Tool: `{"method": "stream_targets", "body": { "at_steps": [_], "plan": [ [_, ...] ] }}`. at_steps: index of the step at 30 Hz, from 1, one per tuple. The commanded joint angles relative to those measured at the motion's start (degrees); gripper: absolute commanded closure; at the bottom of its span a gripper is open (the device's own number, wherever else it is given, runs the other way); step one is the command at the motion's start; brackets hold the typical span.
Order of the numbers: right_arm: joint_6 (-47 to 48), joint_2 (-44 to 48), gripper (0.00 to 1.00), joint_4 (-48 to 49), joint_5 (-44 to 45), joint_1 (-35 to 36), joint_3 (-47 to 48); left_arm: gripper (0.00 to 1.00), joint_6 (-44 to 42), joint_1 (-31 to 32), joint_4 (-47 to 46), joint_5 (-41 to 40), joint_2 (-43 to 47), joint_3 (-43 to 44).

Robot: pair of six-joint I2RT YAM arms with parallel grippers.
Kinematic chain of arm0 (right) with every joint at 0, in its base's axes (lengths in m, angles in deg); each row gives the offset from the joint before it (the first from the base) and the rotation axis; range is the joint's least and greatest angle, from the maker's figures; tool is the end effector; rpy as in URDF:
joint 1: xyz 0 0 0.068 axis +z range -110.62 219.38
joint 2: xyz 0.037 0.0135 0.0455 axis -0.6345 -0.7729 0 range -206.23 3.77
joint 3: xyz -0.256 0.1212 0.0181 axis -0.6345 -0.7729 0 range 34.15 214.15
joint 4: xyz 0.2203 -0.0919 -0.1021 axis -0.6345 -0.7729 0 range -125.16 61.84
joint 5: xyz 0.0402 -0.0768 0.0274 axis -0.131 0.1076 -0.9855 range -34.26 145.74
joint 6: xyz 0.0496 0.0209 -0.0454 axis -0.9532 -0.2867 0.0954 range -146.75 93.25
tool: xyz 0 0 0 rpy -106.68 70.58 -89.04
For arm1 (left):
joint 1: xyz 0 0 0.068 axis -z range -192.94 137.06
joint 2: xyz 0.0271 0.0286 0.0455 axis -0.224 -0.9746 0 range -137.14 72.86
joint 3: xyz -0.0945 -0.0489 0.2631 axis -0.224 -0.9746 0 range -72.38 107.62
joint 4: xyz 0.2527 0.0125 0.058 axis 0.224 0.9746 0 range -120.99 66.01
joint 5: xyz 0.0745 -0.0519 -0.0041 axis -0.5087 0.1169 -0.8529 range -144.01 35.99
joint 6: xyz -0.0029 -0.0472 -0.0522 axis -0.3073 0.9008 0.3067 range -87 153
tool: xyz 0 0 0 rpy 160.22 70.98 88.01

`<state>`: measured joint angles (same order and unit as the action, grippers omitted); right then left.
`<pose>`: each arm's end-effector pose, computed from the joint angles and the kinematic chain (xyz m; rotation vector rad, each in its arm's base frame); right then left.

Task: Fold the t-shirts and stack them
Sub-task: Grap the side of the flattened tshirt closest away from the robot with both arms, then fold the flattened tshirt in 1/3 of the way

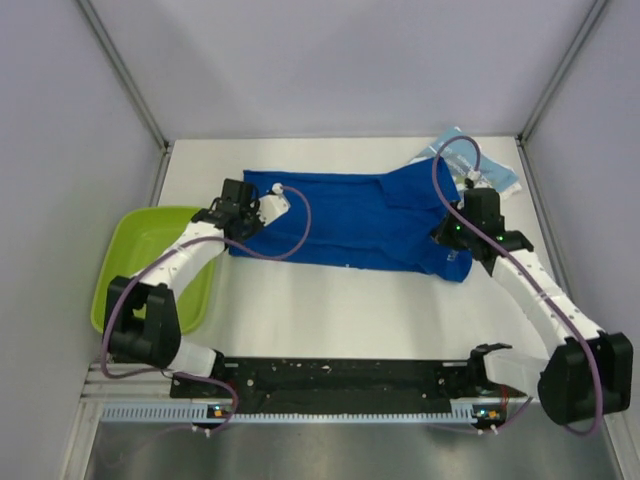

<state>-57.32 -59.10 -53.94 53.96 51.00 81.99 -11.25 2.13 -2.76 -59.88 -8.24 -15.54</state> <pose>0.2390 0.0510 0.2675 0.3654 2.2892 0.4154 0.2946 -0.0733 0.2362 1.2050 2.2044 0.3395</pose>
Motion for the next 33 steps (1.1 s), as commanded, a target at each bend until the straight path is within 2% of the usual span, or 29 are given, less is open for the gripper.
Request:
{"method": "stream_targets", "body": {
  "at_steps": [1, 7, 11, 16, 27, 29, 30, 31, 32, 33],
  "plan": [
    [5.34, -7.07, 1.00, 11.63, -1.91, -0.63, 4.72, 1.00, 2.68, -0.48, -3.97, -4.14, -6.60, 5.38],
    [7.19, -14.37, 1.00, 12.16, 0.10, -1.24, 6.22, 1.00, 2.59, -0.74, -5.38, -6.44, -13.46, 7.05],
    [6.05, -15.79, 1.00, 12.16, 1.52, -2.83, 6.75, 1.00, 2.94, -0.75, -5.55, -6.61, -16.36, 8.20],
    [7.10, -20.00, 1.00, 12.86, 0.11, -2.92, 7.62, 1.00, 3.38, -0.74, -6.17, -7.22, -18.47, 8.64],
    [7.54, -25.36, 1.00, 14.44, 4.59, -2.92, 10.35, 1.00, 3.12, -0.74, -10.64, -10.65, -20.59, 8.03],
    [7.54, -26.77, 1.00, 14.97, 5.56, -2.92, 10.70, 0.95, 3.03, -0.74, -12.57, -11.97, -20.50, 7.76],
    [7.63, -27.30, 0.95, 15.32, 6.00, -2.92, 10.96, 0.90, 2.94, -0.74, -13.37, -12.32, -20.50, 7.76],
    [7.89, -28.17, 0.91, 15.32, 6.44, -2.92, 11.57, 0.81, 2.94, -0.74, -14.51, -12.85, -20.59, 7.76],
    [7.89, -28.88, 0.85, 15.23, 6.70, -3.00, 12.45, 0.77, 2.94, -0.74, -15.39, -13.46, -20.76, 7.93],
    [8.07, -29.84, 0.81, 15.06, 7.23, -3.09, 13.50, 0.67, 3.20, -0.83, -16.27, -14.08, -20.94, 8.63]
  ]
}}
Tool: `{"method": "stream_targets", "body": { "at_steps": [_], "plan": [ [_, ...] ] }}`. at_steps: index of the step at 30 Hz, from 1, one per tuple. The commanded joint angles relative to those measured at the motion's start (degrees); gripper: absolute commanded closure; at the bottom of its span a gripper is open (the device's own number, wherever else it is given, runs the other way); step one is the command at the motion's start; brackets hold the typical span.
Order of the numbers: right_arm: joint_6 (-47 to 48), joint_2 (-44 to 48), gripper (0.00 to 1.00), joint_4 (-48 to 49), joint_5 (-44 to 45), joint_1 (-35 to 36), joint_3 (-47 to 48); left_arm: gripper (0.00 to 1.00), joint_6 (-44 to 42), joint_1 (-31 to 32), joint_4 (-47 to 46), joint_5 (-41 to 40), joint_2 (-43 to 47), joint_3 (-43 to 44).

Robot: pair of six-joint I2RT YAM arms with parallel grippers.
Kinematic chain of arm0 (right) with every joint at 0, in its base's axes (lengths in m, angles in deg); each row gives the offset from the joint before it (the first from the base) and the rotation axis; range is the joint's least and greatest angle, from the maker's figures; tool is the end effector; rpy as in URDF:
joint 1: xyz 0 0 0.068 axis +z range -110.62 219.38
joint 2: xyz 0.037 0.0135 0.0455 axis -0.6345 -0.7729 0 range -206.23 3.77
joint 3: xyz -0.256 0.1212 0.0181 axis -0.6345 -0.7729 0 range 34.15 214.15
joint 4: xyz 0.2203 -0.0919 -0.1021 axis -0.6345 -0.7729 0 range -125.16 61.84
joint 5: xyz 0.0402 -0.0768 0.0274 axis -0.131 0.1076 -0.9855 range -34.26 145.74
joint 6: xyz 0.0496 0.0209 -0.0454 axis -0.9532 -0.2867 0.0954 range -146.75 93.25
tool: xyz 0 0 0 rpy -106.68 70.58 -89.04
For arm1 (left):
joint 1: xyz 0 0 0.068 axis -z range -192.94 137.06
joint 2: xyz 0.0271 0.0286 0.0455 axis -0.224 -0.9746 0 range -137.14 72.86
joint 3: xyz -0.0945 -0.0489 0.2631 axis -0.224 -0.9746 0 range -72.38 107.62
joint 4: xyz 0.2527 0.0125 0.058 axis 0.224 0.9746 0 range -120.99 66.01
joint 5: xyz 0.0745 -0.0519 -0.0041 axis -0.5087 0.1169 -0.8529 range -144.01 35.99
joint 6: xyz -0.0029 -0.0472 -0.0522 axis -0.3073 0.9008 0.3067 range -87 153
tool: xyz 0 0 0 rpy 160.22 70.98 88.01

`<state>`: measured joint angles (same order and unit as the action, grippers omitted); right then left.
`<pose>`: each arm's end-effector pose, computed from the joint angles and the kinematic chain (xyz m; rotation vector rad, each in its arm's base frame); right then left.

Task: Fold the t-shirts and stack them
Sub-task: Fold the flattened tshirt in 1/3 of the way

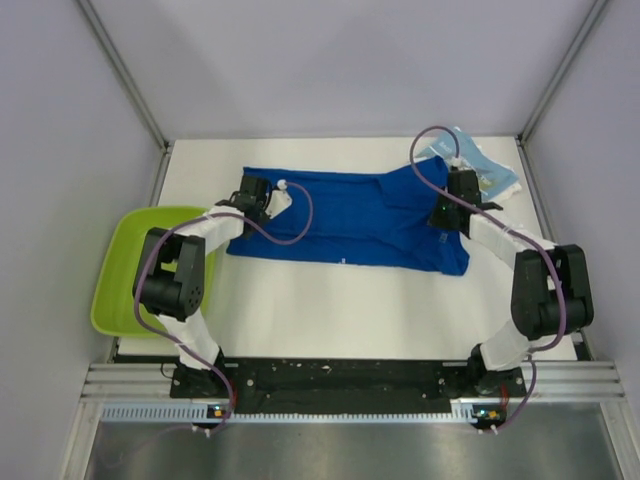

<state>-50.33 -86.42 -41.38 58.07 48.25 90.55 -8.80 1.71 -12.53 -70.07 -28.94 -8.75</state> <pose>0.3422 0.0511 0.2073 0.3266 2.3793 0.2173 0.3674 -0.0796 0.1720 1.1280 2.3330 0.5372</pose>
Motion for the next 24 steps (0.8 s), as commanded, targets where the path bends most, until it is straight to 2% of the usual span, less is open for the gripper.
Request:
{"method": "stream_targets", "body": {
  "at_steps": [1, 3, 6, 8, 12, 16, 20, 24],
  "plan": [
    [1.07, -3.40, 0.76, 1.97, 3.90, -0.42, 6.34, 0.61, 1.28, -0.50, -7.11, -4.51, -0.50, 2.71],
    [0.81, -4.46, 0.70, -0.83, 4.96, -0.78, 9.41, 0.53, 2.68, -0.50, -6.77, -4.78, -0.68, 5.08],
    [0.90, -3.77, 0.56, -5.58, 6.72, -1.22, 13.20, 0.50, 3.83, -0.77, -5.72, -4.60, 0.19, 7.46],
    [1.25, -1.32, 0.50, -9.44, 7.51, -1.22, 13.65, 0.49, 4.10, -0.77, -4.14, -3.73, 1.86, 7.91],
    [-0.50, 6.77, 0.34, -13.24, 7.69, -1.30, 7.25, 0.48, 0.07, -0.77, 3.41, 7.75, 8.53, 4.67],
    [-4.37, 14.15, 0.29, -14.29, 4.19, -2.44, -1.36, 0.41, -9.77, -0.77, 8.08, 19.47, 14.51, -3.93],
    [-7.10, 17.42, 0.28, -13.77, 2.86, -4.38, -9.01, 0.33, -15.58, -0.77, 3.78, 19.83, 15.49, -10.46],
    [-8.24, 16.28, 0.29, -12.11, 2.07, -5.17, -13.24, 0.32, -17.08, -0.77, 3.17, 17.82, 11.20, -9.41]
  ]
}}
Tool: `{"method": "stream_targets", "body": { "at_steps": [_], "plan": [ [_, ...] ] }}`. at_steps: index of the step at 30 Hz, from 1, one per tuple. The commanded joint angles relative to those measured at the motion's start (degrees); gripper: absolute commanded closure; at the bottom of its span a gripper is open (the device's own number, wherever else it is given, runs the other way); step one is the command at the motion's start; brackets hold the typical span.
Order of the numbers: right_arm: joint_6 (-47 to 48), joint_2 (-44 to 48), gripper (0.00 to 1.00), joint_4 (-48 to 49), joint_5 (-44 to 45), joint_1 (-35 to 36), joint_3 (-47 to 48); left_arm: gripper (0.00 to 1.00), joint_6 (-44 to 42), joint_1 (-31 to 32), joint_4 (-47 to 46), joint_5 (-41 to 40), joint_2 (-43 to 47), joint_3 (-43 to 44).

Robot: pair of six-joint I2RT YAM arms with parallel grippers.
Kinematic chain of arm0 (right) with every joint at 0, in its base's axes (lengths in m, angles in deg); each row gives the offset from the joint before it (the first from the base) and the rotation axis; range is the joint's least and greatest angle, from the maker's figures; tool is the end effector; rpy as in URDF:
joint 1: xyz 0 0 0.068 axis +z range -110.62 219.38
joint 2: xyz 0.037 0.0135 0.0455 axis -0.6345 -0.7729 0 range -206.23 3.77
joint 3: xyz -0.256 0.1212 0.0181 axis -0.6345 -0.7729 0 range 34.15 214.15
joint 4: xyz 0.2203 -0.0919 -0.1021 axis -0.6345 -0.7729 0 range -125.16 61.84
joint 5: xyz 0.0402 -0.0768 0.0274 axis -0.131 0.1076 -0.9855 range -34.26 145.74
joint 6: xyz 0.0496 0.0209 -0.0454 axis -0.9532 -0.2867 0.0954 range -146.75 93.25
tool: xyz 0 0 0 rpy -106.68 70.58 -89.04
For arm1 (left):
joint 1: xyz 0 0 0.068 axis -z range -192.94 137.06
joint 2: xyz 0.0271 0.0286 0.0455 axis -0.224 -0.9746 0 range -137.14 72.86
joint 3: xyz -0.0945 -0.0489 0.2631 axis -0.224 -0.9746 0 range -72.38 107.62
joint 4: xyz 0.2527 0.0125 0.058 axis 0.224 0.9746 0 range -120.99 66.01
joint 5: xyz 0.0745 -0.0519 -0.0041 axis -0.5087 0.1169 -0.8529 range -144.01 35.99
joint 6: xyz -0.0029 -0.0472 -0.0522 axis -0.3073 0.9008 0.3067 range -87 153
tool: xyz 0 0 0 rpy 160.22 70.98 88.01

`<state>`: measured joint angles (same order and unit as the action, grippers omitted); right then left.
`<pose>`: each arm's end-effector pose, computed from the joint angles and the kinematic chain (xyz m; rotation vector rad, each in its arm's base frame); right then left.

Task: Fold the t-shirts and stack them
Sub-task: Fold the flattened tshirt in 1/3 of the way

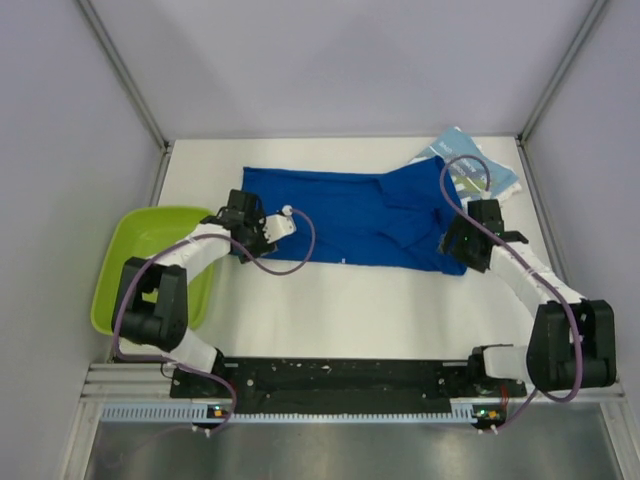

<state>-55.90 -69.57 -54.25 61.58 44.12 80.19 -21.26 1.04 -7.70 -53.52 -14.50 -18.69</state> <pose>0.2625 0.0159 0.2137 0.5697 2.4339 0.1189 0.3051 -0.0765 0.1935 1.4531 2.1387 0.2537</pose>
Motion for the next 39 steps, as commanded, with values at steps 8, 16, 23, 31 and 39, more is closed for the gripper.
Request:
{"method": "stream_targets", "body": {
  "at_steps": [8, 16, 23, 31, 39],
  "plan": [
    [-4.95, -6.20, 0.67, 7.54, -5.05, -6.38, -7.80, 0.40, -4.63, -0.09, -7.29, -3.83, -9.68, -0.08],
    [-7.76, 1.87, 1.00, 6.23, -7.42, -13.43, -10.53, 1.00, -2.26, 0.00, -5.20, -1.99, -6.61, -2.80],
    [-14.00, 16.19, 1.00, -3.69, -6.47, -14.31, -14.05, 1.00, 3.72, 0.43, 10.80, 2.49, 2.52, -7.36],
    [-24.63, 26.23, 1.00, -11.96, 0.99, -17.83, -18.17, 1.00, 5.92, 3.69, 24.24, 11.44, 11.58, -11.07],
    [-31.85, 30.80, 0.49, -19.70, 13.48, -18.00, -18.19, 0.75, 2.67, 3.95, 33.40, 21.39, 15.90, -11.76]
  ]
}}
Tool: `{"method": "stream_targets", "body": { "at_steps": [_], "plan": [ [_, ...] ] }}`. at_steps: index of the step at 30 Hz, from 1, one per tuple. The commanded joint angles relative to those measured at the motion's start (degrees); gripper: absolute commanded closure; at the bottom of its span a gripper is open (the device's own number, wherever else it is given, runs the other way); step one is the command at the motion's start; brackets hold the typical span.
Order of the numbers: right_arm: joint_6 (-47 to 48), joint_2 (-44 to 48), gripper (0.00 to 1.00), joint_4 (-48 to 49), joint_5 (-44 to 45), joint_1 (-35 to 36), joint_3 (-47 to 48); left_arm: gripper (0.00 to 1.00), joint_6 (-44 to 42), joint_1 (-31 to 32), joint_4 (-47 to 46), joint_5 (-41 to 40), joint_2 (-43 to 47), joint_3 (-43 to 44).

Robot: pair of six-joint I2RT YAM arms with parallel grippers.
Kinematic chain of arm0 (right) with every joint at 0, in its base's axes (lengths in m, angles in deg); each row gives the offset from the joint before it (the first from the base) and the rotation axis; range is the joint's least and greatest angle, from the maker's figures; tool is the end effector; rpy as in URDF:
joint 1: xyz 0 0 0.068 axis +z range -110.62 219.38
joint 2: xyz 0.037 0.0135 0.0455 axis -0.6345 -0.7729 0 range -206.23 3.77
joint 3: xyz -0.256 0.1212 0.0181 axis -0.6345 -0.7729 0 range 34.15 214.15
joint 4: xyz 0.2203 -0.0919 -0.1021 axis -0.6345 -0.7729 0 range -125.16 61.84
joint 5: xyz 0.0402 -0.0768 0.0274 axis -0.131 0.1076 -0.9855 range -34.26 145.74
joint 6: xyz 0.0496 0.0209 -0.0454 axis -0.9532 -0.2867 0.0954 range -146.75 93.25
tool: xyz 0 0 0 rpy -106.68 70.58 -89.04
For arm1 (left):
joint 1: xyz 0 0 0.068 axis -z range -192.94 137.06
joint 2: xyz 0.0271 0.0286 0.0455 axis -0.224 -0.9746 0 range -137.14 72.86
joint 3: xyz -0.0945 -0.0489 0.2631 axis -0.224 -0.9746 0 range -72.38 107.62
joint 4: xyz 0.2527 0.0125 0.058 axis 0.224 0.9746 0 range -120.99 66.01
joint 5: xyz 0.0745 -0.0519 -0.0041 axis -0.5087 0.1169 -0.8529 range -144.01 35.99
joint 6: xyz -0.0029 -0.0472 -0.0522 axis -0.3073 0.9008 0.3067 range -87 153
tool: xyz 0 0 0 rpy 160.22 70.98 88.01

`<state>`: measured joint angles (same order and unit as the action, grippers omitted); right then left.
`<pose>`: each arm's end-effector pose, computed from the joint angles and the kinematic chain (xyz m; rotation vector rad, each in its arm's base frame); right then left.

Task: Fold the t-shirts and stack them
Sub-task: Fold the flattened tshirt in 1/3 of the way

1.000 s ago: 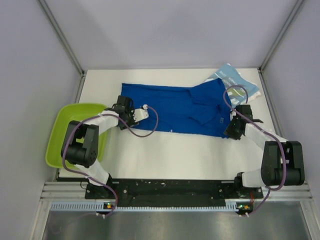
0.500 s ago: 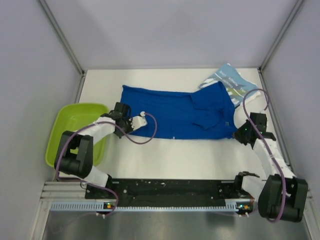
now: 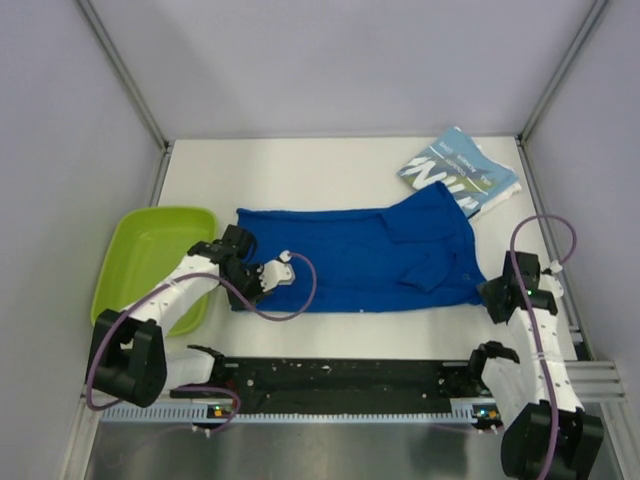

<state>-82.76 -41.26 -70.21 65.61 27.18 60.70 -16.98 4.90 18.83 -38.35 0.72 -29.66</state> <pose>0.1341 -0.0390 0.1743 1.5078 2.1211 0.0468 0.1864 -0.0764 0.1813 1.6325 2.3618 -0.3045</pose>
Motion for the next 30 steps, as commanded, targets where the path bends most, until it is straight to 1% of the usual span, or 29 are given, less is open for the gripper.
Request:
{"method": "stream_targets", "body": {
  "at_steps": [1, 2, 3, 4, 7, 9, 11, 12, 13, 15, 18, 22, 28, 30],
  "plan": [
    [-5.25, 2.58, 0.41, -3.58, 11.21, -1.06, 2.01, 0.61, -1.18, 0.26, 6.43, 6.49, 0.34, -0.97],
    [-3.69, 2.41, 0.39, -3.05, 12.18, -1.06, 3.15, 0.52, -0.65, 0.26, 5.73, 6.57, -0.28, -0.80],
    [-1.41, 2.06, 0.37, -1.83, 12.98, -1.06, 4.64, 0.48, -0.13, 0.26, 5.55, 5.97, -0.72, -0.19],
    [2.79, 1.45, 0.37, 0.62, 12.46, -1.06, 5.87, 0.47, 0.66, 0.26, 5.11, 4.92, -1.24, 0.78],
    [16.42, -1.53, 0.39, 7.05, 4.93, 0.16, 11.75, 0.45, 4.52, -0.96, 3.45, 1.40, -2.74, 5.78],
    [20.30, -4.08, 0.38, 7.06, 3.85, 4.36, 15.62, 0.45, 7.68, -2.90, 0.99, -0.18, -3.97, 9.91],
    [23.30, -7.42, 0.37, 5.67, 2.09, 9.54, 18.79, 0.47, 11.03, -4.74, -2.35, -1.15, -5.90, 12.46],
    [24.36, -9.17, 0.37, 4.61, -0.44, 11.66, 20.02, 0.48, 12.35, -5.45, -3.49, -1.16, -7.21, 13.35],
    [25.15, -11.28, 0.39, 3.64, -3.77, 14.38, 20.65, 0.50, 13.23, -6.06, -4.03, -1.51, -8.71, 14.05],
    [24.63, -14.45, 0.40, 1.01, -8.44, 17.21, 20.57, 0.51, 14.46, -6.24, -4.38, -1.95, -11.34, 14.67],
    [23.32, -16.13, 0.42, -0.50, -14.33, 18.01, 18.20, 0.51, 14.47, -6.24, -5.87, -2.56, -13.37, 13.62],
    [22.00, -16.13, 0.44, 2.13, -20.93, 18.36, 15.03, 0.49, 12.98, -6.24, -7.46, -1.69, -14.26, 12.65],
    [21.64, -22.19, 0.44, 7.23, -24.45, 18.89, 12.13, 0.49, 11.92, -6.33, -11.85, -2.83, -17.68, 11.25],
    [21.99, -24.56, 0.44, 8.64, -24.20, 18.89, 12.13, 0.50, 12.53, -6.33, -12.03, -2.83, -19.61, 11.95]
  ]
}}
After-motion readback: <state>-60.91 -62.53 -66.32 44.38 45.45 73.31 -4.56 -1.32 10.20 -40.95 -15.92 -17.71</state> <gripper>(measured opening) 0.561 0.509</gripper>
